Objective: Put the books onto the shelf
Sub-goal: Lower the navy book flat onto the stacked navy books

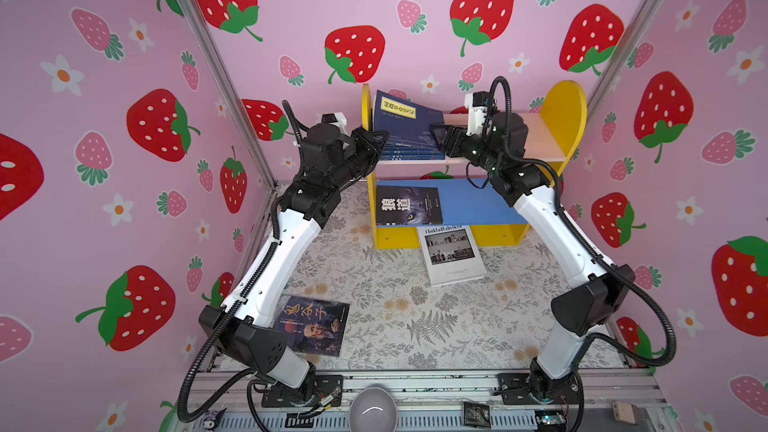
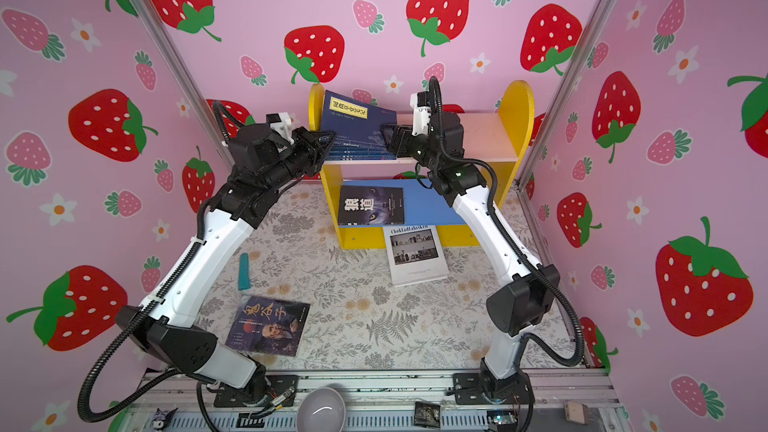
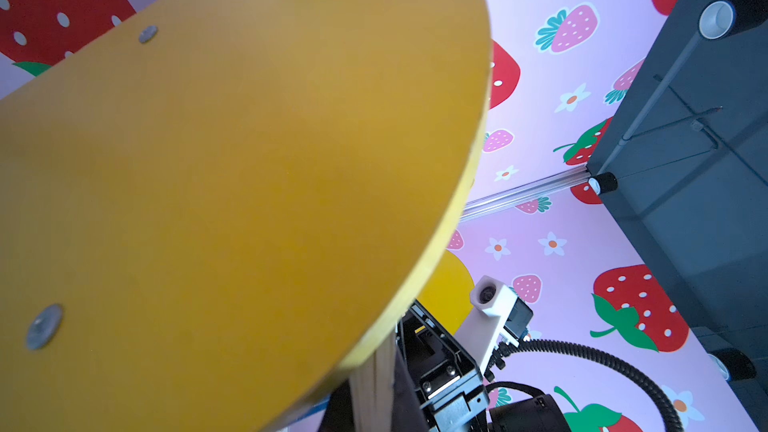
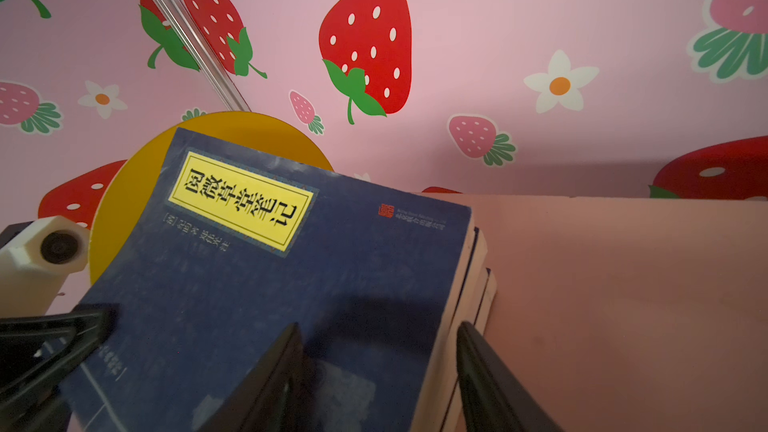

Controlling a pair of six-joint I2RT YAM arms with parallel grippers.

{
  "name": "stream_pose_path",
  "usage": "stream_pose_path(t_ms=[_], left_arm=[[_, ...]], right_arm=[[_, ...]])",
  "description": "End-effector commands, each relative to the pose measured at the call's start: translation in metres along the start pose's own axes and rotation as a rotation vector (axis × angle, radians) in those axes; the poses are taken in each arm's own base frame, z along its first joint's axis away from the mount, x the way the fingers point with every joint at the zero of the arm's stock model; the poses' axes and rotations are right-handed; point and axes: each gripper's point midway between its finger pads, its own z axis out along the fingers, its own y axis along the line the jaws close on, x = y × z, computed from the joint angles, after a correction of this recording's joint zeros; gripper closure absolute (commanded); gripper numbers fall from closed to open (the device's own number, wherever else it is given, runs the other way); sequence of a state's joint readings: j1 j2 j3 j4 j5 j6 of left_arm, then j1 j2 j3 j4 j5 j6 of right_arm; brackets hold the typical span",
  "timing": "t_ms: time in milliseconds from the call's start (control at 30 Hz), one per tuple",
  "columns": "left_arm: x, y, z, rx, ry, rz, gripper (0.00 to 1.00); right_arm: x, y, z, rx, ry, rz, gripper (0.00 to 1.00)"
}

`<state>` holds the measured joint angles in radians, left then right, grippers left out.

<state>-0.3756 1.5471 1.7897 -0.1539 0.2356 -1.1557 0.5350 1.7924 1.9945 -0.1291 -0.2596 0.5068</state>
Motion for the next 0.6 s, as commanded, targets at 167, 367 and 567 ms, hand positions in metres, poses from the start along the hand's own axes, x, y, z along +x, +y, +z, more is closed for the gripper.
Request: stream_pose_path(t_ms=[167, 367, 567], left_arm=[[-0.021, -0.018, -0.019, 0.029, -0.085, 0.049, 1.00], [-0.017, -0.014, -0.014, 0.028, -0.067, 0.038, 1.00], [-0.016, -0.014, -0.010, 0.039, -0.062, 0.021, 1.00]], right_arm=[[-0.013, 0.009, -0.011, 0.006, -0.024, -0.032, 0.36], [-0.005, 0.005, -0.006, 0.009, -0.004, -0.022, 0.41], [-0.006, 0.006, -0.006, 0.003, -0.008, -0.024, 0.37]])
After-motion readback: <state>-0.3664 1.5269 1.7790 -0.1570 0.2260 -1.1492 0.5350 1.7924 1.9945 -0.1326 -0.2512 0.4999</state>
